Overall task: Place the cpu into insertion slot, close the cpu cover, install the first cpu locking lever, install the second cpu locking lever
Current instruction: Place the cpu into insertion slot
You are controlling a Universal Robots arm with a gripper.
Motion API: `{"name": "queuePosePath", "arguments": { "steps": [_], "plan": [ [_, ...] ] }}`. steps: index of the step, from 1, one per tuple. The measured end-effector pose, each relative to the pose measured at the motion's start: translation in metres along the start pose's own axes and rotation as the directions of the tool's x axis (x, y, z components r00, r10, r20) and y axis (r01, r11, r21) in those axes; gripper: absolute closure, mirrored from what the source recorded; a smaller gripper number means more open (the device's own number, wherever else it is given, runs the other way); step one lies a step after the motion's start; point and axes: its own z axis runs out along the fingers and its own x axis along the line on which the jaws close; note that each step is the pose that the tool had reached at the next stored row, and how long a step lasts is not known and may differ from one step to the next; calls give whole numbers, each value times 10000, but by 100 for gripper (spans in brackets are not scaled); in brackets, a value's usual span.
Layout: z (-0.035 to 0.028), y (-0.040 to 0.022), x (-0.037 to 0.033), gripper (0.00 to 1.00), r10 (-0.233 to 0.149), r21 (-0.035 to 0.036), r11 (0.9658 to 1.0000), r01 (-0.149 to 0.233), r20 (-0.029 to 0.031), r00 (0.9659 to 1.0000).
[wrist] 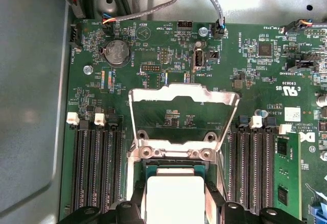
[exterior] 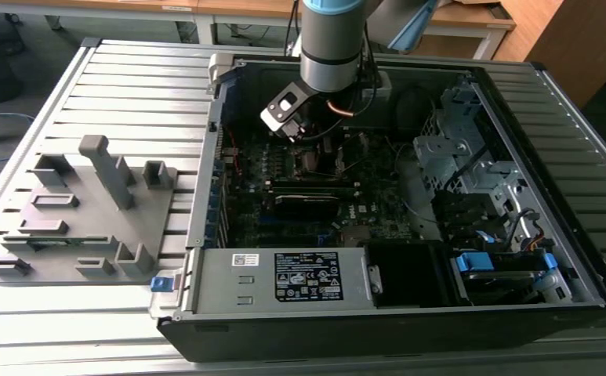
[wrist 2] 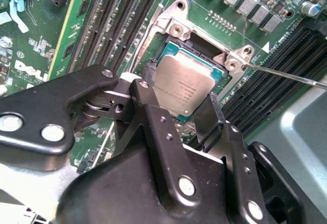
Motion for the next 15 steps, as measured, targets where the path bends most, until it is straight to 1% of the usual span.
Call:
{"name": "queuePosePath", "arguments": {
  "steps": [15],
  "plan": [
    [9,4,-1,46,0,1,10000,0,2,10000]
  ]
}}
